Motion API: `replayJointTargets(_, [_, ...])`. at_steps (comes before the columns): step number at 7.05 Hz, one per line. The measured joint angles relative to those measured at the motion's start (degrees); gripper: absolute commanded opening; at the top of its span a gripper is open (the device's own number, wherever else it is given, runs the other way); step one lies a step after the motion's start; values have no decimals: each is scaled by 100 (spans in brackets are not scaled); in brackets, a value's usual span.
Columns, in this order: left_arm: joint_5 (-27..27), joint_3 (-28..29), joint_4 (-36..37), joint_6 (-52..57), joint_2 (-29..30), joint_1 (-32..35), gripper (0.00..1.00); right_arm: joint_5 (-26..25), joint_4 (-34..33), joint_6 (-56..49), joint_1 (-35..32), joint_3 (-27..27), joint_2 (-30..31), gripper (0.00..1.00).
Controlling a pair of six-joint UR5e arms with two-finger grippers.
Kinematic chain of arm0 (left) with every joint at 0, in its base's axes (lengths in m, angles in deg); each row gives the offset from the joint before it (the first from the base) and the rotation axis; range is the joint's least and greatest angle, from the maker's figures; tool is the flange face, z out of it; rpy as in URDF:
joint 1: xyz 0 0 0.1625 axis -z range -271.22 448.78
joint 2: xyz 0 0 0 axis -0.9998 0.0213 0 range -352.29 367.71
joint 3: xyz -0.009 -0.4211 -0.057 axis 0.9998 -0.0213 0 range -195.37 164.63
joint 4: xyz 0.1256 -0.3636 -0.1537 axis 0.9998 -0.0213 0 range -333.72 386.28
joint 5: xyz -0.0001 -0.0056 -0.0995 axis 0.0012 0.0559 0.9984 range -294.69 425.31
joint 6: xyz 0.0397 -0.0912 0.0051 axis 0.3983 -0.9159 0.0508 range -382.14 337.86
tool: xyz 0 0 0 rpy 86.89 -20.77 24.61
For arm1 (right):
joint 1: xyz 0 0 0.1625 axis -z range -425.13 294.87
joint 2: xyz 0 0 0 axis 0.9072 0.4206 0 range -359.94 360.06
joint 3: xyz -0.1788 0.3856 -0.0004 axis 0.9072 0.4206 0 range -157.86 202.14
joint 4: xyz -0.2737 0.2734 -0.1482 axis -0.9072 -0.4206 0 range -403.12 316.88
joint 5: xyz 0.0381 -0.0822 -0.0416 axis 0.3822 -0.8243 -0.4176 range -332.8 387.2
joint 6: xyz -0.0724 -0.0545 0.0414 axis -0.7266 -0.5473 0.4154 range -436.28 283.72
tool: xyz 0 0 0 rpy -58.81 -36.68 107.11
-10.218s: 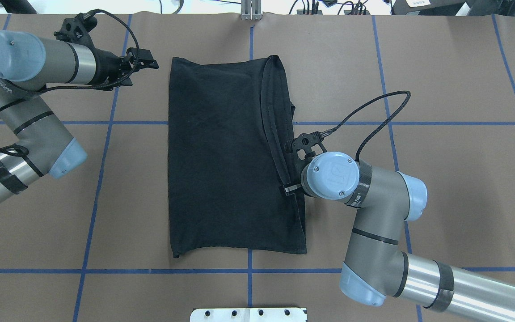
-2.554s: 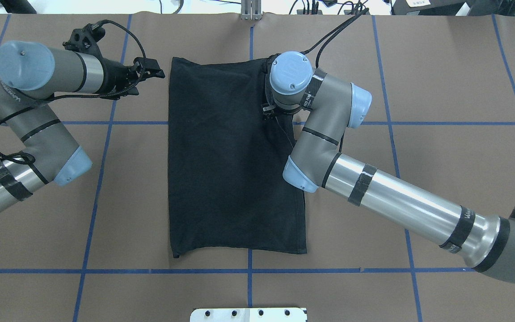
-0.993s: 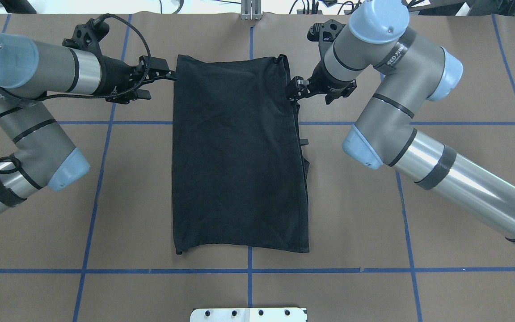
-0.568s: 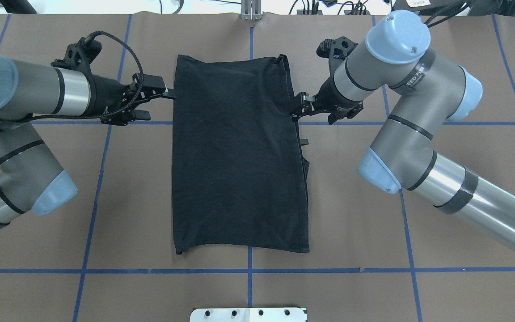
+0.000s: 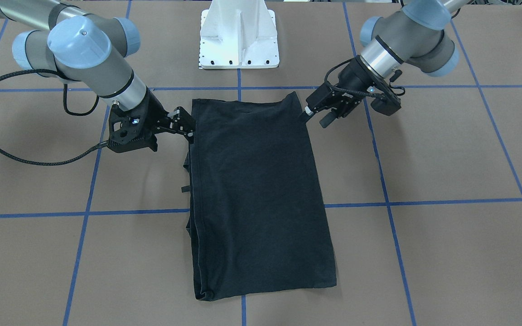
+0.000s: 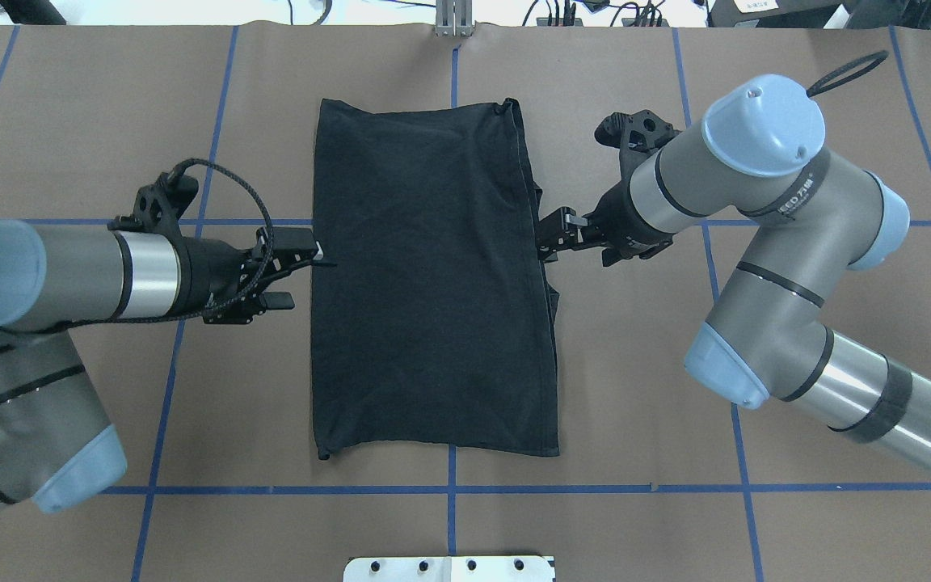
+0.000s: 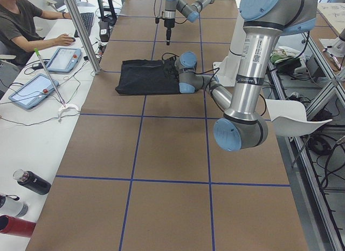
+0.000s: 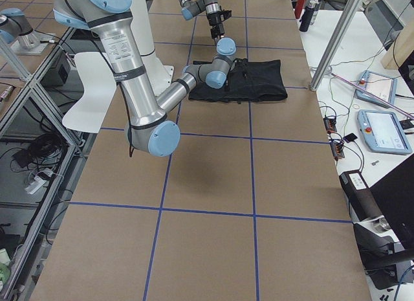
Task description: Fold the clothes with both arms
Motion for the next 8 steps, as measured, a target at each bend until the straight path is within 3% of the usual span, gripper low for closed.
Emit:
replayJointTargets(1, [-255, -13, -313, -96, -317, -310, 100, -65, 470, 377, 91, -4, 161, 100])
replayJointTargets(3, [-619, 41, -536, -372, -620, -874, 100, -75, 766, 817, 152, -70, 254, 100])
replayJointTargets(8, [-871, 355, -273, -511, -297, -1469, 85, -32, 779, 930, 165, -142, 257, 100])
